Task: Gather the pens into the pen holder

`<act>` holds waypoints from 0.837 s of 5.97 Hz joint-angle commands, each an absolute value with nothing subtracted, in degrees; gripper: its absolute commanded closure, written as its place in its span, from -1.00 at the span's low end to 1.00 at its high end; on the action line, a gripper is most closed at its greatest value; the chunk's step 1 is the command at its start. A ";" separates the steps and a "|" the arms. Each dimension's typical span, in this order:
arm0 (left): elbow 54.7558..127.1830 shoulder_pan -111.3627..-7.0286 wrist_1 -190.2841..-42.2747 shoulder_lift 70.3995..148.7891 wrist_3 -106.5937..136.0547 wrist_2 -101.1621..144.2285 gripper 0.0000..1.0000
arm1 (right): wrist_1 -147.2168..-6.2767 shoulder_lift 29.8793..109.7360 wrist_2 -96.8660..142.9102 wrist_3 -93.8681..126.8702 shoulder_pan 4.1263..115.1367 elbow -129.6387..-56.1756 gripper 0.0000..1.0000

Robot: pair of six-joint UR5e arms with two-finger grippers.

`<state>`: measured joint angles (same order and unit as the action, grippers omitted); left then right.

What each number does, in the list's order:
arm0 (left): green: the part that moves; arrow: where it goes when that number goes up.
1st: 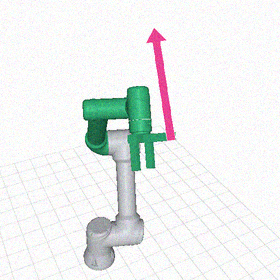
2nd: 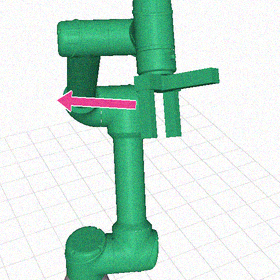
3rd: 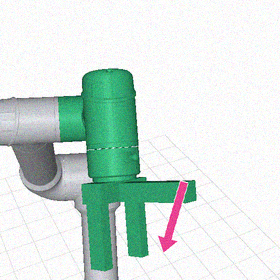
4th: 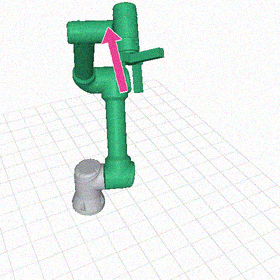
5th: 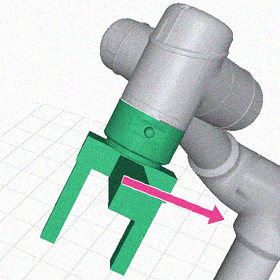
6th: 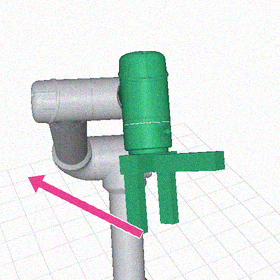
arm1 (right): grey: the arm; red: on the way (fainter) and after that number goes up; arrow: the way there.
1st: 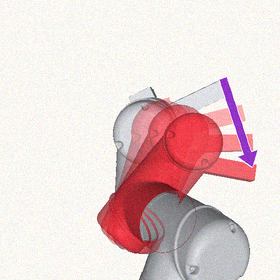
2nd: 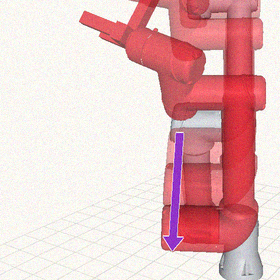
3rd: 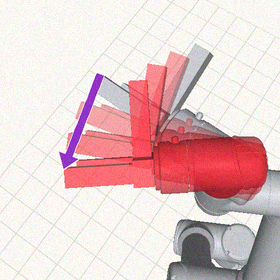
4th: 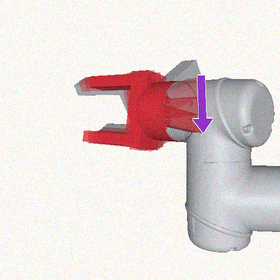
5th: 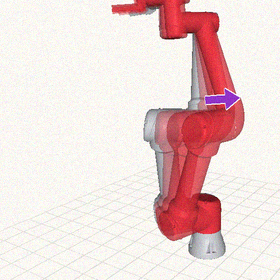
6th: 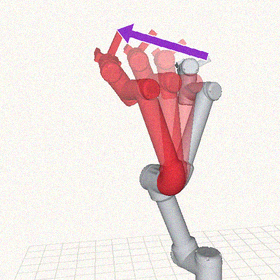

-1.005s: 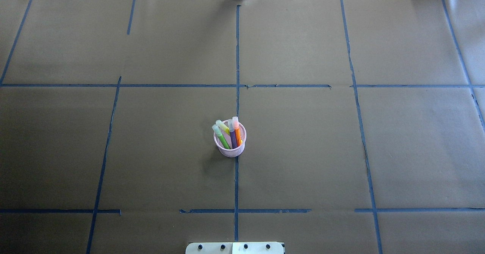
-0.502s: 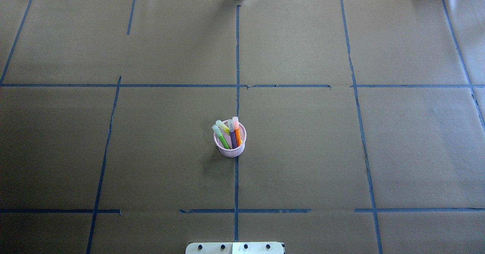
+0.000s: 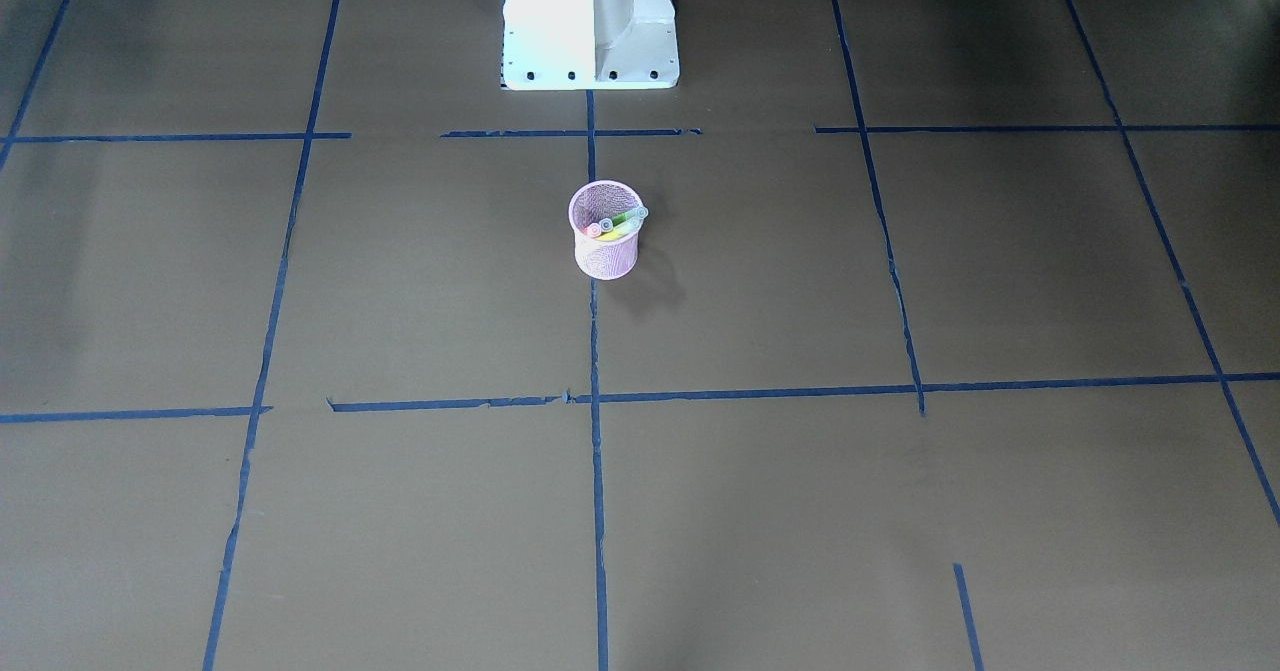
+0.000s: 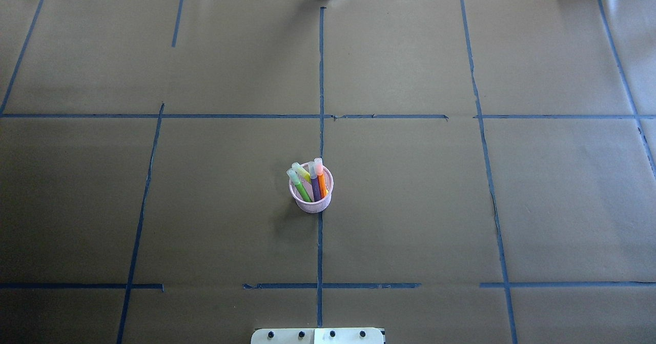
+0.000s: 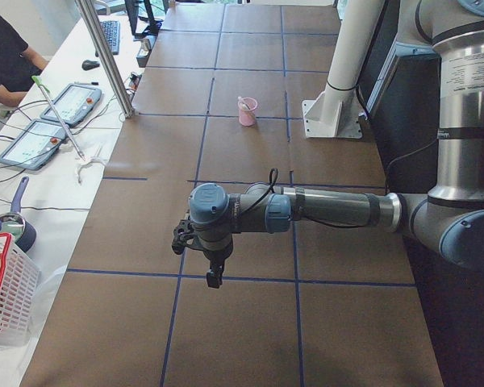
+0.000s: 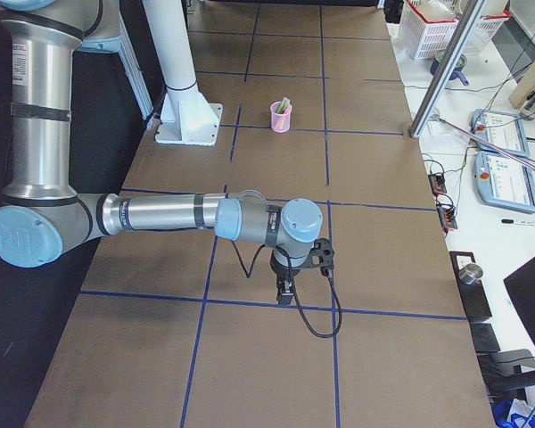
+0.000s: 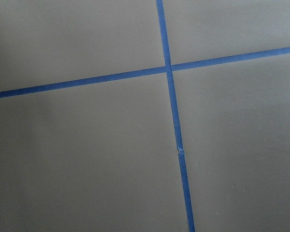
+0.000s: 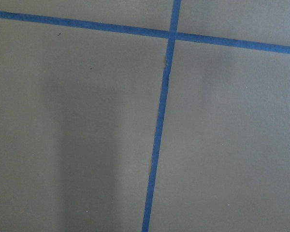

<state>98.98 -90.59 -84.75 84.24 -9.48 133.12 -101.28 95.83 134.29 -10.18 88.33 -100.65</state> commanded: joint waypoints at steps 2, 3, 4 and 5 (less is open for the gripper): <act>99.14 -90.53 -84.55 83.76 -9.40 133.15 -1.00 | -101.25 96.50 134.47 -10.11 88.33 -100.63 -0.99; 98.97 -90.27 -84.46 83.93 -8.36 133.15 -1.00 | -101.25 96.50 134.47 -10.02 88.33 -100.63 -1.00; 98.96 -90.26 -84.81 83.94 -5.74 133.15 -1.00 | -101.25 96.59 134.47 -10.02 88.33 -100.72 -1.00; 98.96 -90.18 -84.90 83.94 -5.71 133.15 -1.00 | -101.25 96.59 134.21 -9.85 88.33 -100.46 -1.00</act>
<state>98.98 -90.25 -84.76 83.92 -6.42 133.16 -101.25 96.56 134.40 -9.97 88.33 -100.62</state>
